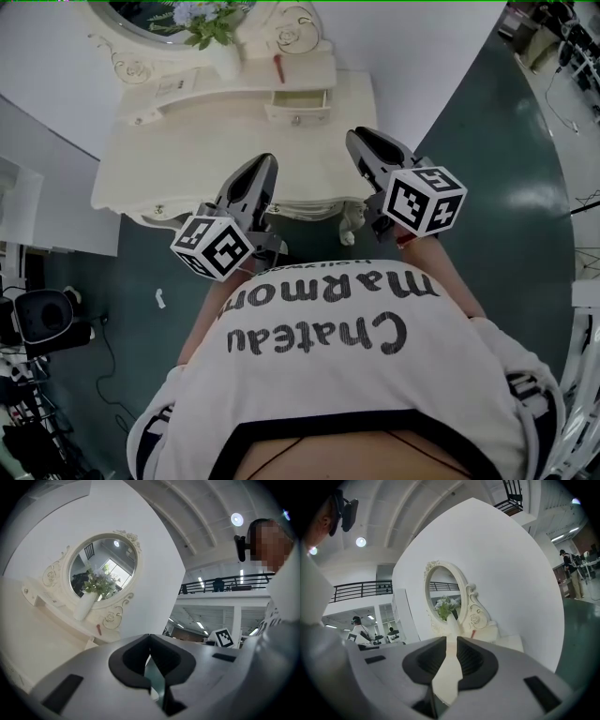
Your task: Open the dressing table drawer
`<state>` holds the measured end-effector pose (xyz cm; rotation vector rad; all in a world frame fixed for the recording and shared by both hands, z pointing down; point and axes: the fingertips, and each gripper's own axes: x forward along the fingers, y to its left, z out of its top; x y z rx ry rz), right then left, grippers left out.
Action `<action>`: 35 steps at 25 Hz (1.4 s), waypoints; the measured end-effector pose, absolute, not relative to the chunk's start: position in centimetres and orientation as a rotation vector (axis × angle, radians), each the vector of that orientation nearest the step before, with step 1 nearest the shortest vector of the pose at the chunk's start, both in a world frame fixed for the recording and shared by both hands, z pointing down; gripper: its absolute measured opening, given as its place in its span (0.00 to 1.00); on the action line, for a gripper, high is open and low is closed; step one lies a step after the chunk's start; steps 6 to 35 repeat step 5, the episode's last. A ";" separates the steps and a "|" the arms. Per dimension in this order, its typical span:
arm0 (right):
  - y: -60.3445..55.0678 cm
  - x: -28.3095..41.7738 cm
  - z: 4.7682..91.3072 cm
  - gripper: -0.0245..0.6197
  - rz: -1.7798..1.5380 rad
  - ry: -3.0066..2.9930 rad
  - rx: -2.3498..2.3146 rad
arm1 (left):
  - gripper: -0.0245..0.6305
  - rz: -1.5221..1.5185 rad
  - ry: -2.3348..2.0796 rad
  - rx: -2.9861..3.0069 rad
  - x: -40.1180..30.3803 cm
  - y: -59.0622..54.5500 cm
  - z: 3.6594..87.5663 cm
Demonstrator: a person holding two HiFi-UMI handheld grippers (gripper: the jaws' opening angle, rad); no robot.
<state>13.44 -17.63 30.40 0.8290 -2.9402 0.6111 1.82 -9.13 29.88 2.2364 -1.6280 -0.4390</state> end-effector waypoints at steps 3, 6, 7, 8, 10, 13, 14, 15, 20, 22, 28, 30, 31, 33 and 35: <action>-17.2 13.3 31.4 0.17 0.623 -2.919 0.825 | 0.07 -0.435 -1.624 2.223 1.7 -8.8 30.7; -17.0 13.1 32.0 0.17 0.627 -2.909 0.822 | 0.07 -0.433 -1.622 2.217 1.5 -8.6 31.2; -17.0 13.1 32.0 0.17 0.627 -2.909 0.822 | 0.07 -0.433 -1.622 2.217 1.5 -8.6 31.2; -17.0 13.1 32.0 0.17 0.627 -2.909 0.822 | 0.07 -0.433 -1.622 2.217 1.5 -8.6 31.2; -17.0 13.1 32.0 0.17 0.627 -2.909 0.822 | 0.07 -0.433 -1.622 2.217 1.5 -8.6 31.2; -17.0 13.1 32.0 0.17 0.627 -2.909 0.822 | 0.07 -0.433 -1.622 2.217 1.5 -8.6 31.2; -17.0 13.1 32.0 0.17 0.627 -2.909 0.822 | 0.07 -0.433 -1.622 2.217 1.5 -8.6 31.2; -17.0 13.1 32.0 0.17 0.627 -2.909 0.822 | 0.07 -0.433 -1.622 2.217 1.5 -8.6 31.2; -17.0 13.1 32.0 0.17 0.627 -2.909 0.822 | 0.07 -0.433 -1.622 2.217 1.5 -8.6 31.2; -17.0 13.1 32.0 0.17 0.627 -2.909 0.822 | 0.07 -0.433 -1.622 2.217 1.5 -8.6 31.2; -17.0 13.1 32.0 0.17 0.627 -2.909 0.822 | 0.07 -0.433 -1.622 2.217 1.5 -8.6 31.2; -17.0 13.1 32.0 0.17 0.627 -2.909 0.822 | 0.07 -0.433 -1.622 2.217 1.5 -8.6 31.2; -17.0 13.1 32.0 0.17 0.627 -2.909 0.822 | 0.07 -0.433 -1.622 2.217 1.5 -8.6 31.2; -17.0 13.1 32.0 0.17 0.627 -2.909 0.822 | 0.07 -0.433 -1.622 2.217 1.5 -8.6 31.2; -17.0 13.1 32.0 0.17 0.627 -2.909 0.822 | 0.07 -0.433 -1.622 2.217 1.5 -8.6 31.2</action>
